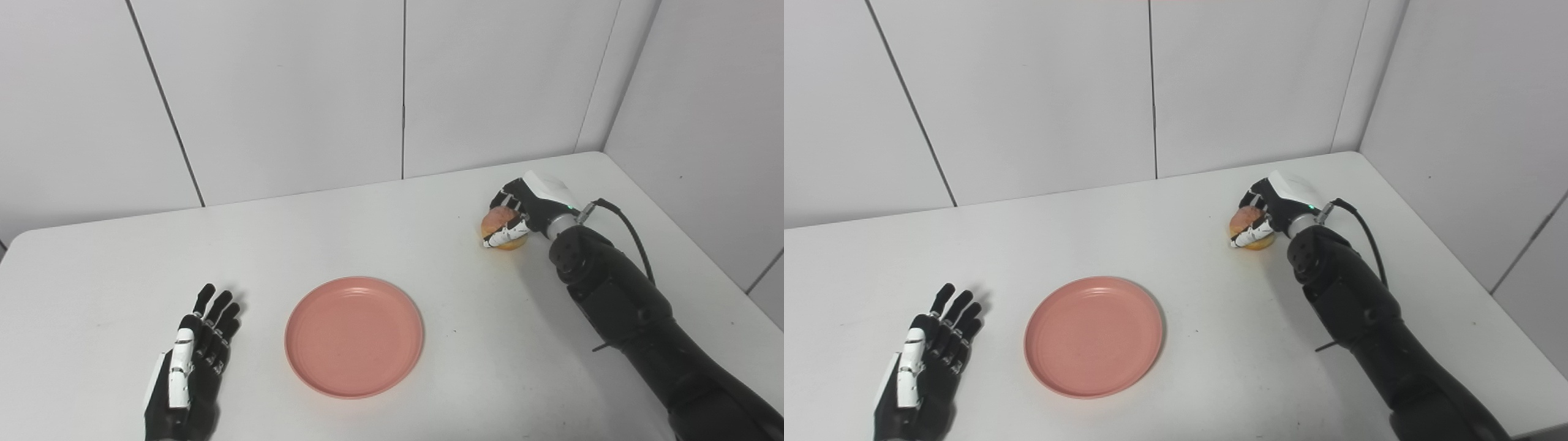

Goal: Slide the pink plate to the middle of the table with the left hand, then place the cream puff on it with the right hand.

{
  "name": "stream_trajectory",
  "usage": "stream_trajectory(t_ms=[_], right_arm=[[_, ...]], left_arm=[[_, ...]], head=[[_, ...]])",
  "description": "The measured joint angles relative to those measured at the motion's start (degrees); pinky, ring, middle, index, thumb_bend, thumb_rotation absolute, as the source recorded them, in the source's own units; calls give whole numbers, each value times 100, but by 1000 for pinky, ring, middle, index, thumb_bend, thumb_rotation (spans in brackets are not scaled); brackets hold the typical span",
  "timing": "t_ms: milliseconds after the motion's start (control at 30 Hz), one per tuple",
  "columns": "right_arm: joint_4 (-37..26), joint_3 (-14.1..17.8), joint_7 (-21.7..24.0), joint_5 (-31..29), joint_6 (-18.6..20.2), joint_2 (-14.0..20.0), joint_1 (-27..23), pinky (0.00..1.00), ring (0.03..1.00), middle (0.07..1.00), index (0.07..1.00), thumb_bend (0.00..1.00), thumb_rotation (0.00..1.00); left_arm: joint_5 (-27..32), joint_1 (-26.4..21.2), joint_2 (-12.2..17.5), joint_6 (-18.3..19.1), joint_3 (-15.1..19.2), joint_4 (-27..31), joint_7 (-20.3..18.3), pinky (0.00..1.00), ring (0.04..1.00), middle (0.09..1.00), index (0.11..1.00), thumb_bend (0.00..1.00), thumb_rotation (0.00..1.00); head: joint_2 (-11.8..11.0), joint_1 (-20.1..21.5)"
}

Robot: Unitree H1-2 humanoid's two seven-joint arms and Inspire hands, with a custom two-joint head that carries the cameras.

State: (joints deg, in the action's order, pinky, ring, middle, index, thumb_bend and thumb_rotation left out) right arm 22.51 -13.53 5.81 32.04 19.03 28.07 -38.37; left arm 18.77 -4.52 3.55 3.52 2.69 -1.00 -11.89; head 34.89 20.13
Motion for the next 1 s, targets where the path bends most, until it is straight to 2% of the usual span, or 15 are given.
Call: stream_trajectory(t_ms=[67, 233, 433, 500, 600, 767, 1000], right_arm=[[-352, 23, 100, 60, 124, 38, 7, 298, 375, 422, 536, 520, 0], [-1325, 35, 411, 113, 362, 126, 95, 346, 433, 445, 530, 523, 0], [-2087, 21, 735, 122, 438, 111, 231, 354, 433, 447, 535, 521, 0], [-2325, -18, 818, 196, 460, 84, 247, 354, 435, 452, 527, 523, 0], [-2684, -118, 972, 327, 502, -11, 253, 324, 403, 437, 533, 521, 0], [-3087, -306, 1180, 433, 502, -315, 333, 328, 401, 438, 538, 520, 0], [-3335, -587, 1375, 600, 498, -697, 545, 319, 389, 434, 543, 519, 0]], left_arm=[[-36, -1, -14, 0, -23, 10, 40, 978, 940, 942, 946, 358, 1000], [-79, 3, -31, 0, -67, 31, 105, 970, 937, 940, 944, 358, 1000], [-224, 33, -93, 0, -133, 89, 200, 960, 933, 934, 936, 368, 1000], [-280, 56, -112, 0, -154, 122, 246, 954, 929, 930, 931, 372, 1000], [-328, 84, -190, 1, -173, 160, 314, 946, 926, 929, 930, 381, 1000], [-534, 85, -282, 1, -280, 176, 395, 942, 922, 924, 926, 387, 1000], [-684, 86, -371, 1, -363, 194, 492, 931, 918, 922, 921, 410, 1000]], head=[[9, -26], [35, -149], [44, -229], [53, -386], [70, -465], [97, -703], [202, -1116]])
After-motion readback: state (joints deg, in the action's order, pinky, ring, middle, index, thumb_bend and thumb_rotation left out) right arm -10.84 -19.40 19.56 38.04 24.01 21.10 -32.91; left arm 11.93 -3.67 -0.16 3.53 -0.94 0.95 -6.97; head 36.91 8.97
